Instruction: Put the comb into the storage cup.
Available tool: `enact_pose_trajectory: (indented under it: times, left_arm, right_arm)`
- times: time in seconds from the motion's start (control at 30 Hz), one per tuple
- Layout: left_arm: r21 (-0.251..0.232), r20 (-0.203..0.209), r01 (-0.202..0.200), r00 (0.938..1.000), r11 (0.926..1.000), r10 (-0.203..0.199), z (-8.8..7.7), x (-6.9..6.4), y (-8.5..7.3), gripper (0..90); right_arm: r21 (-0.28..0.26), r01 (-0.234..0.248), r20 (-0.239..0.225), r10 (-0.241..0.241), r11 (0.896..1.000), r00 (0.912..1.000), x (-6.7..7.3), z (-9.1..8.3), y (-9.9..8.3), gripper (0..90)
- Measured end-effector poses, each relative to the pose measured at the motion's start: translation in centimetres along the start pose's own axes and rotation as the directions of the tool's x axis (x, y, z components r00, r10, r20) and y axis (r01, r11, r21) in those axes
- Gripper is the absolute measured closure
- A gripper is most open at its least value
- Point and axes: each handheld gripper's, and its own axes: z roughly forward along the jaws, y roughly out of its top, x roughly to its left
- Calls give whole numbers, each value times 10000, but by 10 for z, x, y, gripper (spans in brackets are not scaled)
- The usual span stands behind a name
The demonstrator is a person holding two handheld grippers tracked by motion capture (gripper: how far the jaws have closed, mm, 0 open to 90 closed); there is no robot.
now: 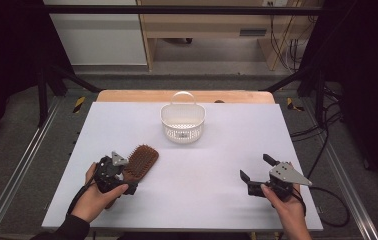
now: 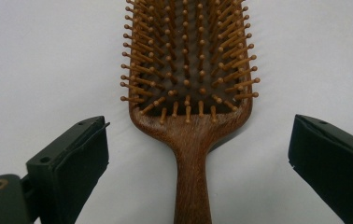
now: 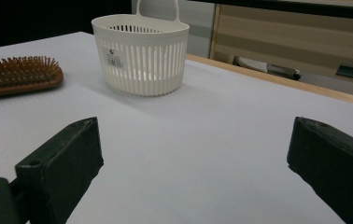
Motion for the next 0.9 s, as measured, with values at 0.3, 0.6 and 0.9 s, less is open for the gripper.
enact_pose_trajectory:
  times: [0.3, 0.6, 0.9]
  left_arm:
    - [324, 33, 185, 9998, 9993, -186, 5, 3, -1, 59]
    - [837, 221, 234, 9994, 9962, -254, 7, 8, 1, 190]
    - [1564, 801, 195, 9963, 9875, -324, 10, 14, 5, 378]
  right_arm:
    - [47, -19, -29, 19, 10000, 10000, 0, 1, 0, 36]
    - [74, -15, -57, 16, 10000, 10000, 0, 1, 0, 37]
    - [105, -34, -88, 35, 9999, 10000, 1, 1, 0, 37]
